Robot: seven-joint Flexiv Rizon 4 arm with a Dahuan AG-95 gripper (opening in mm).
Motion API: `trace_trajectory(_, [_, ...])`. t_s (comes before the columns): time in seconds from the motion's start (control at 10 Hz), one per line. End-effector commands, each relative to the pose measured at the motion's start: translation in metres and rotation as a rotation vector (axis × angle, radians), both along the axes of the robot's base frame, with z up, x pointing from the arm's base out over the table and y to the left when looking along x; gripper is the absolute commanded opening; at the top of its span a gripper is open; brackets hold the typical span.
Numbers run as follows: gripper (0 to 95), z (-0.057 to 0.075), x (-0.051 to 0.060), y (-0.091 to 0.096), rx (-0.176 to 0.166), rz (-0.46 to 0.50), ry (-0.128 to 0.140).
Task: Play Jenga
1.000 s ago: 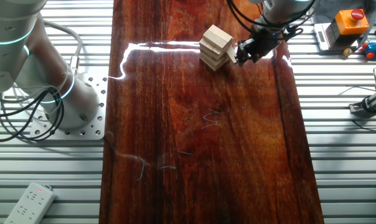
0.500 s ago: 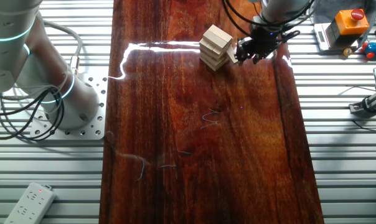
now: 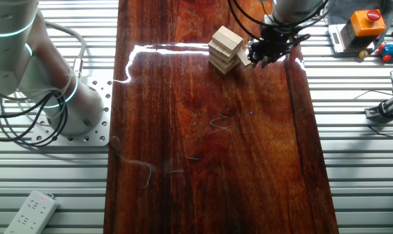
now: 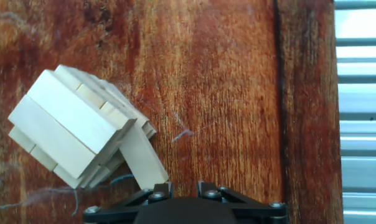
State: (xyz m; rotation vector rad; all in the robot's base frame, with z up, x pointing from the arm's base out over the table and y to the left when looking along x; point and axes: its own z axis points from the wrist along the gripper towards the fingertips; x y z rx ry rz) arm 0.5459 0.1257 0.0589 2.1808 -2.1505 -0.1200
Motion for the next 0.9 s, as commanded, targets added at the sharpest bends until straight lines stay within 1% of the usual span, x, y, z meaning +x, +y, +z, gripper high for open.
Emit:
trace_trajectory(0.1, [19.0,-0.0001,0.0,0.0,-0.002,0.018,-0.007])
trace_trajectory(0.2, [38.0,-0.0001,0.0,0.0,0.002,0.055,-0.001])
trace_trajectory(0.3, [38.0,-0.0001,0.0,0.0,0.008,0.105,0.01])
trace_trajectory(0.4, [57.0,-0.0001,0.0,0.0,0.014,0.144,0.017])
trace_trajectory(0.5, [57.0,-0.0001,0.0,0.0,0.025,0.193,0.026])
trace_trajectory(0.6, [57.0,-0.0001,0.0,0.0,0.033,0.222,0.033])
trace_trajectory(0.7, [76.0,-0.0001,0.0,0.0,0.044,0.255,0.039])
trace_trajectory(0.9, [76.0,0.0,0.0,-0.0001,0.046,0.29,0.043])
